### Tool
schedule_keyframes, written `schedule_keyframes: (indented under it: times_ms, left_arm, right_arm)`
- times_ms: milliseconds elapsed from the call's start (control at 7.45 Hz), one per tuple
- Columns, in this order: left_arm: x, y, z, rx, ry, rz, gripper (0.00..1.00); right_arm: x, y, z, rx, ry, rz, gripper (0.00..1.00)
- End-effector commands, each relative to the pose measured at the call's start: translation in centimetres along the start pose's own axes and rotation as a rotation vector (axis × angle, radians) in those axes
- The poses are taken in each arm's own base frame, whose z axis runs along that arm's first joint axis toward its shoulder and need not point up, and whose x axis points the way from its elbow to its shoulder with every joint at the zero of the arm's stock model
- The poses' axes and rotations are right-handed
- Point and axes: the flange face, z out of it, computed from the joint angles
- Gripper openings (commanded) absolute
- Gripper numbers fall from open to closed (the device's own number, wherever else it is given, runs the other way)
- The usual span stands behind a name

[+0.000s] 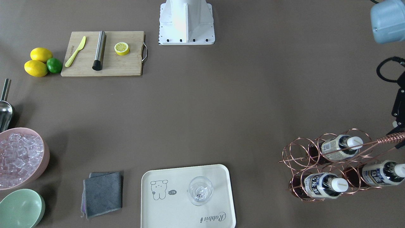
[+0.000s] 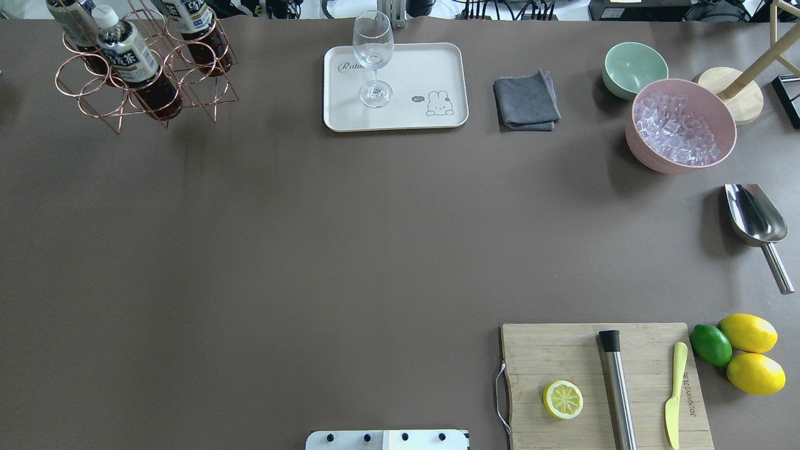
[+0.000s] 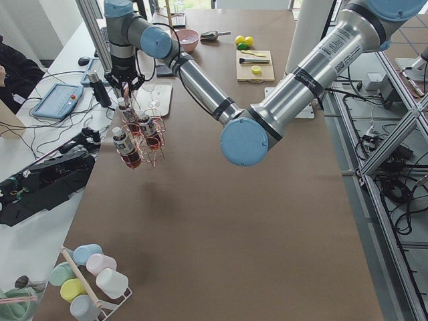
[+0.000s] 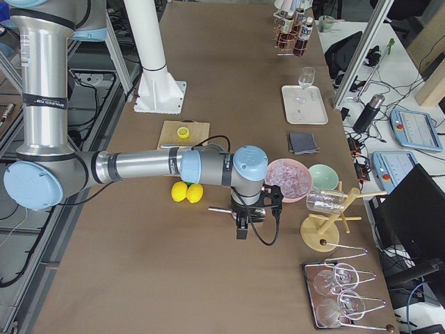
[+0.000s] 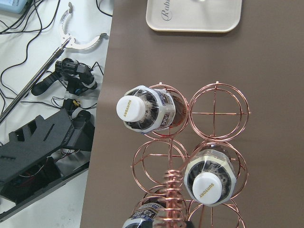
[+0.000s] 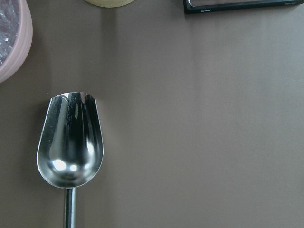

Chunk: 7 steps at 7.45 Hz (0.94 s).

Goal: Take tea from basket to plate

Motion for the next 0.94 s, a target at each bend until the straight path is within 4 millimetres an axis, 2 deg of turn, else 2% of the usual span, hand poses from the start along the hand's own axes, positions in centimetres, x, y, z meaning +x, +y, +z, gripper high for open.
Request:
schedule_keyframes:
  times_ms: [0,268,403,537,671,805]
  left_arm:
    - [6.4,-0.2,-5.0,-0.003,0.002,0.023,0.0]
    - [9.8,-1.4,-7.5,0.011,0.013,0.034,0.0]
    - [10.6,-2.1,-7.3,0.057,0.063,0.028,0.0]
    - [12.2,-3.0,-5.6,0.087,0.115,0.049,0.0]
    - [15.0,-6.1,-2.7,0.101,0.177,0.114,0.0]
    - [17.8,-10.0,-0.9,0.134,0.229,0.165,0.0]
  right_arm:
    - [-0.1,0.0,-0.1,0.001,0.0,-0.001,1.0]
    - [0.0,0.0,0.1,-0.001,0.0,0.001,1.0]
    - [0.1,0.1,0.1,-0.002,0.001,0.002,1.0]
    - [0.1,0.1,0.1,-0.002,0.001,0.002,1.0]
    - [0.4,0.4,0.4,-0.009,0.001,0.008,1.0]
    - [0.5,0.7,0.2,-0.004,0.0,0.012,1.0]
